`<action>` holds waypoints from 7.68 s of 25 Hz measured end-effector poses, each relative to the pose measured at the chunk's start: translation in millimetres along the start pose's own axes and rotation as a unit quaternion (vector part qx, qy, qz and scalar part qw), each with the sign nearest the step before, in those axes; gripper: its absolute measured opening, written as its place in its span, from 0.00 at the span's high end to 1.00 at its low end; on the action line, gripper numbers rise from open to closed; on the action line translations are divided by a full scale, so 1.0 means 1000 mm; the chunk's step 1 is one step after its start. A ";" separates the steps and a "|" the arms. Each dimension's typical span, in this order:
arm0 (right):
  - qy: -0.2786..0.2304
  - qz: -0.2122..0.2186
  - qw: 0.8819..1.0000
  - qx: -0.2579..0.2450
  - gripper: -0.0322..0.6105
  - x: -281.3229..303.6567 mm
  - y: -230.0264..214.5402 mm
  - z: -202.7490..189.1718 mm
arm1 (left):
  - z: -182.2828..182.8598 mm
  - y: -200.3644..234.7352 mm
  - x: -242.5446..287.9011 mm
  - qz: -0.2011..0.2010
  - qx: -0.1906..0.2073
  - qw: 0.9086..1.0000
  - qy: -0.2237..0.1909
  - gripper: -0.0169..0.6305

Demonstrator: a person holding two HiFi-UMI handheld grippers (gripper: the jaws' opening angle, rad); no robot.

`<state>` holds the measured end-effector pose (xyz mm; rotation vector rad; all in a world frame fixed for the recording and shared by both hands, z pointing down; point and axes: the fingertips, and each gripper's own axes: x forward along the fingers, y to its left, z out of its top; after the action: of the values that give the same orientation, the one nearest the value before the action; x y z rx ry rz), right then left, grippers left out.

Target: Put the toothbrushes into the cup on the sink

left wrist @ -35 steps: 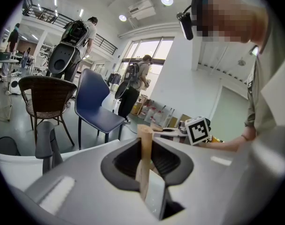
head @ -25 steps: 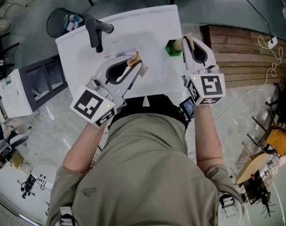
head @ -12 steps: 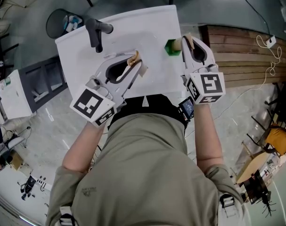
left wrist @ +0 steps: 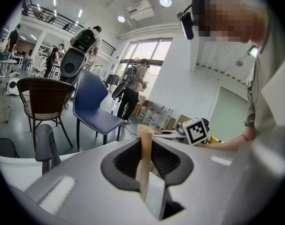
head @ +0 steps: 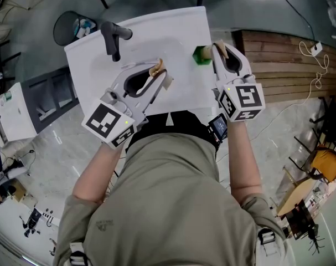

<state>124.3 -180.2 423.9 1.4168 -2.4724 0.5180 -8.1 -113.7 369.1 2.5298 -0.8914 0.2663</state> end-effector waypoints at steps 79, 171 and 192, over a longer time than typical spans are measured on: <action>-0.040 -0.024 0.999 0.002 0.93 -0.159 0.055 -0.001 | 0.070 -0.056 0.015 -0.031 0.065 0.995 -0.068 0.88; 0.057 0.039 0.998 0.004 0.93 -0.139 0.003 -0.051 | -0.010 0.003 0.118 0.129 0.016 0.987 -0.096 0.88; 0.050 0.038 0.998 0.010 0.93 -0.138 0.020 -0.054 | -0.012 0.000 0.104 0.116 0.019 0.989 -0.088 0.77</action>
<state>177.5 -40.3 417.1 1.2763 -2.4555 0.6149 72.0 -164.9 413.4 2.5143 -1.2625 0.1340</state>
